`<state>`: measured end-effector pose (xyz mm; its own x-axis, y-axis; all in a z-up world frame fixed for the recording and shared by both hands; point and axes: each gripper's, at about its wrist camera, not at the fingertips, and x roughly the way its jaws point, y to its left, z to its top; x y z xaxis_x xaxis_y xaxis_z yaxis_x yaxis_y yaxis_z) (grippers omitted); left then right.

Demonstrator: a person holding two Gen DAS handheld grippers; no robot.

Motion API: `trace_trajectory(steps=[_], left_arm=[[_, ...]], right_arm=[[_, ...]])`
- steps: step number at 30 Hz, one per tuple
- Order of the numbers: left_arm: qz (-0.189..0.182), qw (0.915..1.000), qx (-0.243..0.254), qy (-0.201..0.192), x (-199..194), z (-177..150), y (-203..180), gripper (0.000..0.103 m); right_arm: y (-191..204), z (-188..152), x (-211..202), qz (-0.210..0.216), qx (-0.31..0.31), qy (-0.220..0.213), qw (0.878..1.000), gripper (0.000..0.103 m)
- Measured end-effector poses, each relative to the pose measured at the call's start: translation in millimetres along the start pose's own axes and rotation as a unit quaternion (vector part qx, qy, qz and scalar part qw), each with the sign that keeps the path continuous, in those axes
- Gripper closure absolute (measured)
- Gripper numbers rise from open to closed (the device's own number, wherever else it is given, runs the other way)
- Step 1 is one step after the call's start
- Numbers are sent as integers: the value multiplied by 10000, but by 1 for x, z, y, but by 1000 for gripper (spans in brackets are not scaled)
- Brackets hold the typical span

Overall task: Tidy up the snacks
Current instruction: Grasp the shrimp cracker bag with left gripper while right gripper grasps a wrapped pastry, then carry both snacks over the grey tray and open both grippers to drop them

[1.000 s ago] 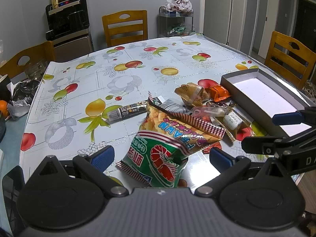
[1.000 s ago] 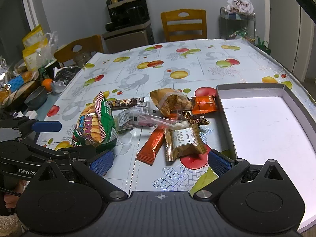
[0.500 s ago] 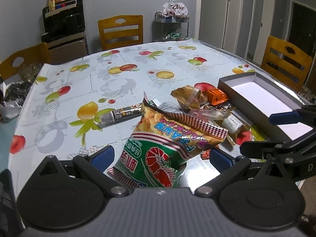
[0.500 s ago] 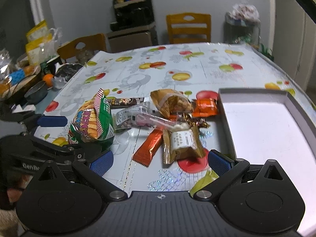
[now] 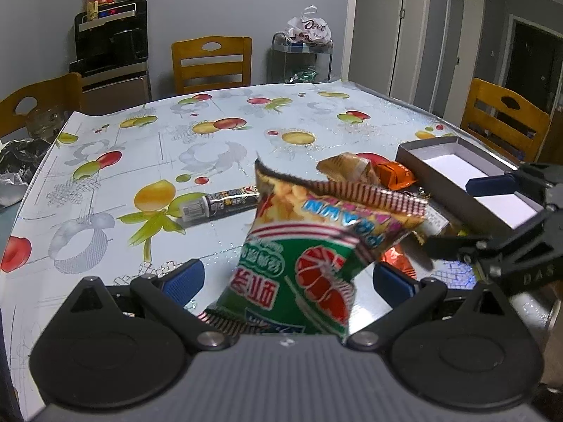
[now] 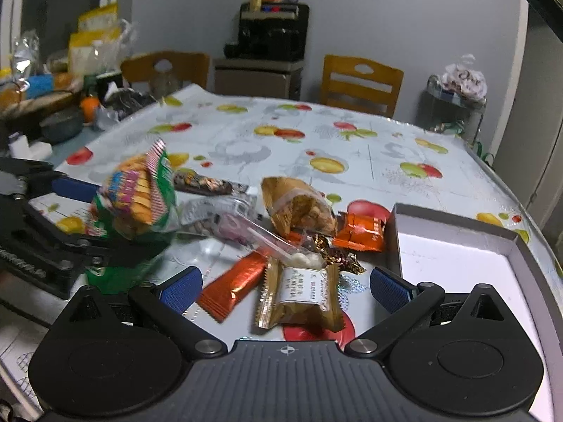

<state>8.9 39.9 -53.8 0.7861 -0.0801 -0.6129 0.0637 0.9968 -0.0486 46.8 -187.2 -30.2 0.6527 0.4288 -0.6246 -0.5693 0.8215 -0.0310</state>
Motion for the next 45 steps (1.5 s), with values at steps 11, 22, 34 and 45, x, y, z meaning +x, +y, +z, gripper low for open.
trace_trajectory(steps=[11, 22, 34, 45], left_arm=[[-74, 9988, 468, -155, 11, -11, -8, 10], [-68, 9985, 479, -252, 11, -13, -6, 32], [-82, 9973, 516, -508, -10, -7, -6, 38], [-36, 9948, 478, -895, -44, 15, -15, 38]], right_arm=[[-9, -10, 28, -245, 368, 322, 9985, 26], [-17, -12, 30, -262, 543, 292, 9978, 56], [-18, -9, 11, -289, 589, -15, 9978, 64], [-34, -1, -36, -114, 715, -545, 9959, 64]])
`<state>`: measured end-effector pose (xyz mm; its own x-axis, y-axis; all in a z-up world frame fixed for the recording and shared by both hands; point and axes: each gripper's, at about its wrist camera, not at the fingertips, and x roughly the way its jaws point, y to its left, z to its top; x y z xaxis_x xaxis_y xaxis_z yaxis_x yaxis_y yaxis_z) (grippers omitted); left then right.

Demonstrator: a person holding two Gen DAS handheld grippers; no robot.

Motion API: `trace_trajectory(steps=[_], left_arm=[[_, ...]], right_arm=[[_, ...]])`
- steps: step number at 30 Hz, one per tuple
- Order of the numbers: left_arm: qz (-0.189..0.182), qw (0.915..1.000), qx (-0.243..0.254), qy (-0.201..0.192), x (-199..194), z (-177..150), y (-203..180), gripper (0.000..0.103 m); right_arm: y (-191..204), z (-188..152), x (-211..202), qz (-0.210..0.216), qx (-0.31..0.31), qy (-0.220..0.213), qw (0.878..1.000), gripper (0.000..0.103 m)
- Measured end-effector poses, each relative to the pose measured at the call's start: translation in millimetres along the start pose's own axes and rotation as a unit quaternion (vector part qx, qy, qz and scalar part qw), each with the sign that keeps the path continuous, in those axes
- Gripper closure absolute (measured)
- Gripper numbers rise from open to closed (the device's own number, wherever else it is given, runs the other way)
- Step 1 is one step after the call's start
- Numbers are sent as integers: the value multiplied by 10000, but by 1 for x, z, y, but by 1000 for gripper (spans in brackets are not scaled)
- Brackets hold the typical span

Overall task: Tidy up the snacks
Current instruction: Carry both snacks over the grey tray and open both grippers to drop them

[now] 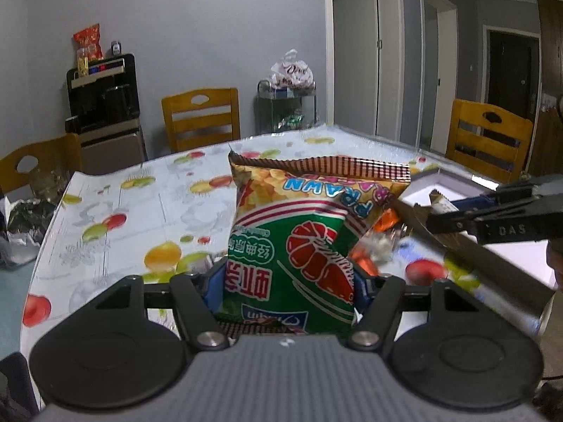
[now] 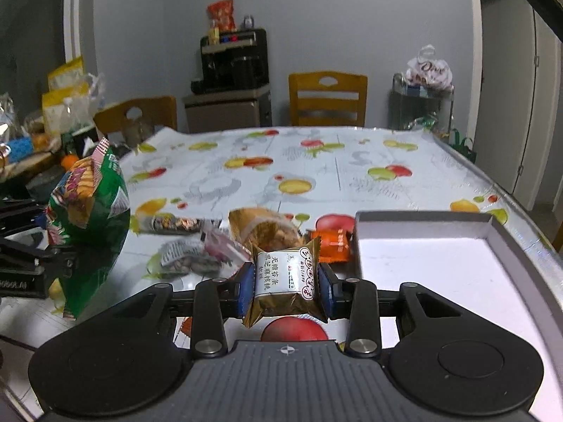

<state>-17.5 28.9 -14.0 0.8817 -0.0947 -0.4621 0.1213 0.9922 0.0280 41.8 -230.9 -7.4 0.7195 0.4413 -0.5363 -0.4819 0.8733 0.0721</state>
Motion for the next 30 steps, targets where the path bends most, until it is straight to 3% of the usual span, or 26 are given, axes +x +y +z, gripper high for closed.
trace_trajectory(steps=[11, 21, 30], left_arm=[[-409, 9982, 406, -145, 15, 60, -61, 38], [-856, 9885, 1249, 40, 76, 113, -166, 38], [-1175, 9724, 1815, 870, 178, 143, -264, 38]], right_arm=[[-58, 0, -34, -266, 250, -319, 9988, 64], [-123, -25, -39, -673, 527, -249, 9960, 64], [-157, -40, -34, -796, 383, 16, 9961, 64]])
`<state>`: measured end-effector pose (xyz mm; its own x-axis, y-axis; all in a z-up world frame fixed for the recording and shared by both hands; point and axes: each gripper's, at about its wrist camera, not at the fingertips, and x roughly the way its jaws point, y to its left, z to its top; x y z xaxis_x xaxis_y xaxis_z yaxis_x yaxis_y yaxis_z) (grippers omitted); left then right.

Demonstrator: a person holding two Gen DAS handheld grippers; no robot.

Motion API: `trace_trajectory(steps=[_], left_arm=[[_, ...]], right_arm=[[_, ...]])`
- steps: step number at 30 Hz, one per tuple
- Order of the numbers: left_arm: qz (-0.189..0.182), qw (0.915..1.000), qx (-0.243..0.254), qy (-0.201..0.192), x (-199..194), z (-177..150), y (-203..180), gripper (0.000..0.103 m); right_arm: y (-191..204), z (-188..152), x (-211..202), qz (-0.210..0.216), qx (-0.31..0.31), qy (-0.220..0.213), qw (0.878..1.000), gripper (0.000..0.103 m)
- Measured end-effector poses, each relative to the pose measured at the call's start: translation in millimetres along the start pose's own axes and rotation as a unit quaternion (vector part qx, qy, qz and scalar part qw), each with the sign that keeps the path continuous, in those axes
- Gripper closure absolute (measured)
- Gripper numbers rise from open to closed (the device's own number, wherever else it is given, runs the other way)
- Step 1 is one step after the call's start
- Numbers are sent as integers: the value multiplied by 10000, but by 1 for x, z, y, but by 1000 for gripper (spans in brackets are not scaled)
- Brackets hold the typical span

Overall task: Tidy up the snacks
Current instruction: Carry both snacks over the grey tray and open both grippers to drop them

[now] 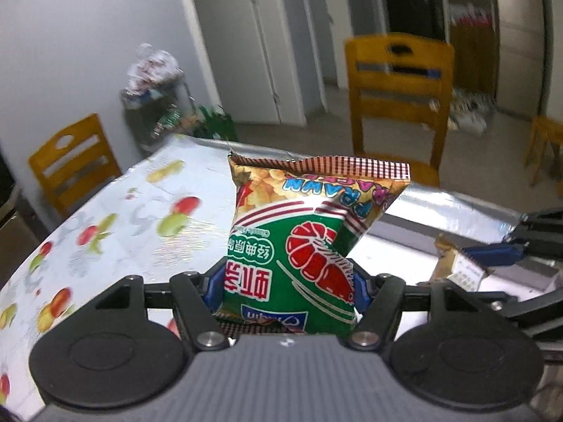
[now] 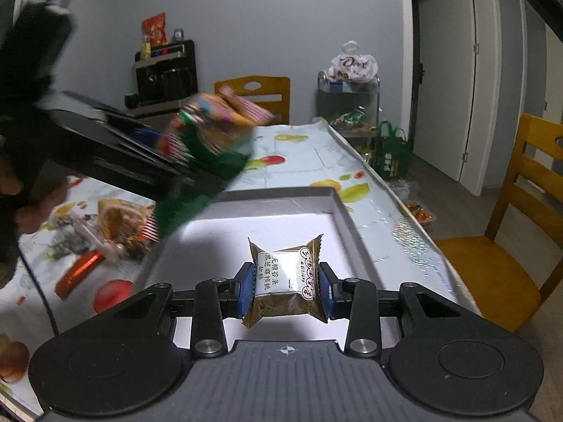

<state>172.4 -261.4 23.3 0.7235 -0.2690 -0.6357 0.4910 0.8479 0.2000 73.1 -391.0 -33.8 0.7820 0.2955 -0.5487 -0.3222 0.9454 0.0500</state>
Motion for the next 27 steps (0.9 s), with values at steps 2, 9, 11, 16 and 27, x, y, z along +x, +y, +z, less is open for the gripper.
trace_trajectory(steps=[2, 9, 11, 16, 27], left_arm=[[5, 9998, 127, 173, 18, 6, -11, 38], [-4, 9986, 260, 462, 75, 23, -22, 38], [-24, 9984, 232, 522, 83, 22, -23, 38], [-107, 9976, 224, 640, 99, 18, -21, 35], [-9, 9992, 158, 376, 86, 15, -12, 8]], right_arm=[[-6, -5, 0, 48, -2, 77, 10000, 64], [-15, -9, 15, 218, -88, 379, 9990, 64], [-17, -10, 19, 258, -98, 454, 9986, 64], [-21, -6, 19, 345, -57, 501, 9981, 59], [-26, 0, 9, 516, 127, 272, 9982, 38]])
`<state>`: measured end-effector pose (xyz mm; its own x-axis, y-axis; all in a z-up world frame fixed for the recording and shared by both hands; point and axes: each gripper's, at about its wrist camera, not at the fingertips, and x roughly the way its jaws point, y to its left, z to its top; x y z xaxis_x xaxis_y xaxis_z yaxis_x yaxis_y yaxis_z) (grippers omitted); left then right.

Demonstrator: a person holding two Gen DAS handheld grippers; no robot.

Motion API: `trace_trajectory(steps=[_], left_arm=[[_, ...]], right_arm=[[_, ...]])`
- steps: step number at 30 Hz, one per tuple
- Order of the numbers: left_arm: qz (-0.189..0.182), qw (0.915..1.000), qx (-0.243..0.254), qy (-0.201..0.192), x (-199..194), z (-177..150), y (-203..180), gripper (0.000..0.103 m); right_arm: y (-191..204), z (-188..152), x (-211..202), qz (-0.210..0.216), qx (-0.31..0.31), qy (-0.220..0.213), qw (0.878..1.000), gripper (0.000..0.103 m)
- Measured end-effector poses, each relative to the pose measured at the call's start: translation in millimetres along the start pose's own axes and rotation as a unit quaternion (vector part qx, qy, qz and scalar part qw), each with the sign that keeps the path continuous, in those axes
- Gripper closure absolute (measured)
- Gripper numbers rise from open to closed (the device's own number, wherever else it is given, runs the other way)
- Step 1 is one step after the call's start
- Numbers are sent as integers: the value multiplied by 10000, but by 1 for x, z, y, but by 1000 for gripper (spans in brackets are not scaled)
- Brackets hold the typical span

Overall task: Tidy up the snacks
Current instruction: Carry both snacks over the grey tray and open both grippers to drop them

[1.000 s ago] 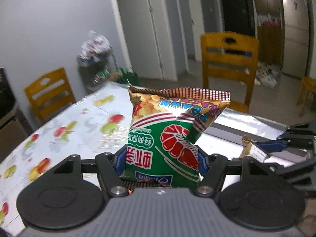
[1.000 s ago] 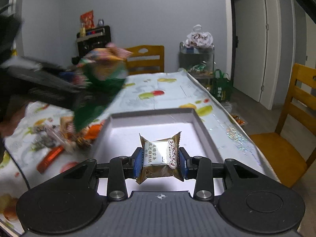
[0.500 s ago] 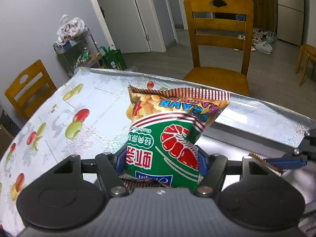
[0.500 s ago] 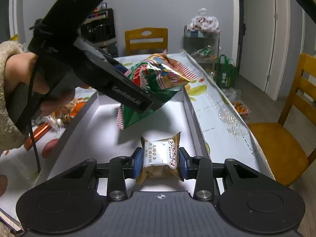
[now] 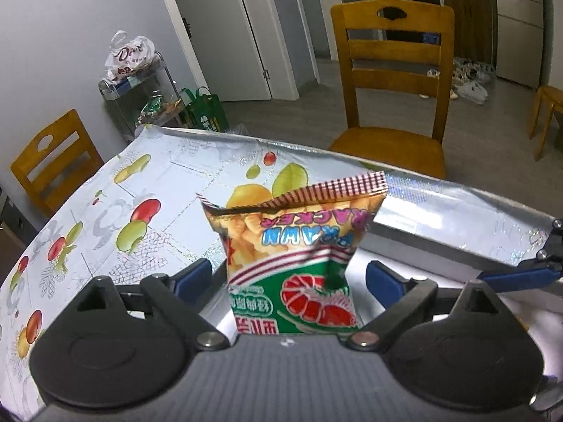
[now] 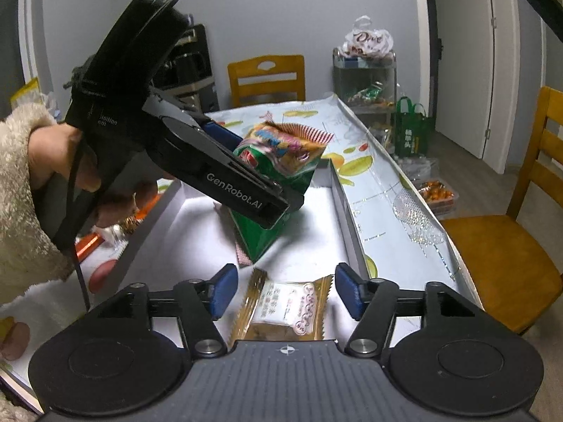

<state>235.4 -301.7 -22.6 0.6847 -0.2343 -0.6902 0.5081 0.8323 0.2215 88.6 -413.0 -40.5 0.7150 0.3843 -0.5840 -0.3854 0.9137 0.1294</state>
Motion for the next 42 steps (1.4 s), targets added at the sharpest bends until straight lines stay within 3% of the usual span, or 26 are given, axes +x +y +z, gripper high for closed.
trace_trajectory(steps=[10, 20, 32, 42], left_arm=[[-59, 9982, -376, -463, -49, -9, 22, 8], [-37, 9924, -845, -888, -118, -47, 57, 5], [-72, 9888, -1026, -1086, -177, -92, 79, 4], [208, 9813, -1385, -1320, -228, -145, 132, 4]], right_arm=[[4, 5, -12, 78, 59, -132, 9999, 32], [19, 9, -16, 43, 9, -186, 9998, 30], [59, 12, -30, -145, -98, -311, 9994, 25], [114, 17, -32, -62, -289, -352, 9989, 21]])
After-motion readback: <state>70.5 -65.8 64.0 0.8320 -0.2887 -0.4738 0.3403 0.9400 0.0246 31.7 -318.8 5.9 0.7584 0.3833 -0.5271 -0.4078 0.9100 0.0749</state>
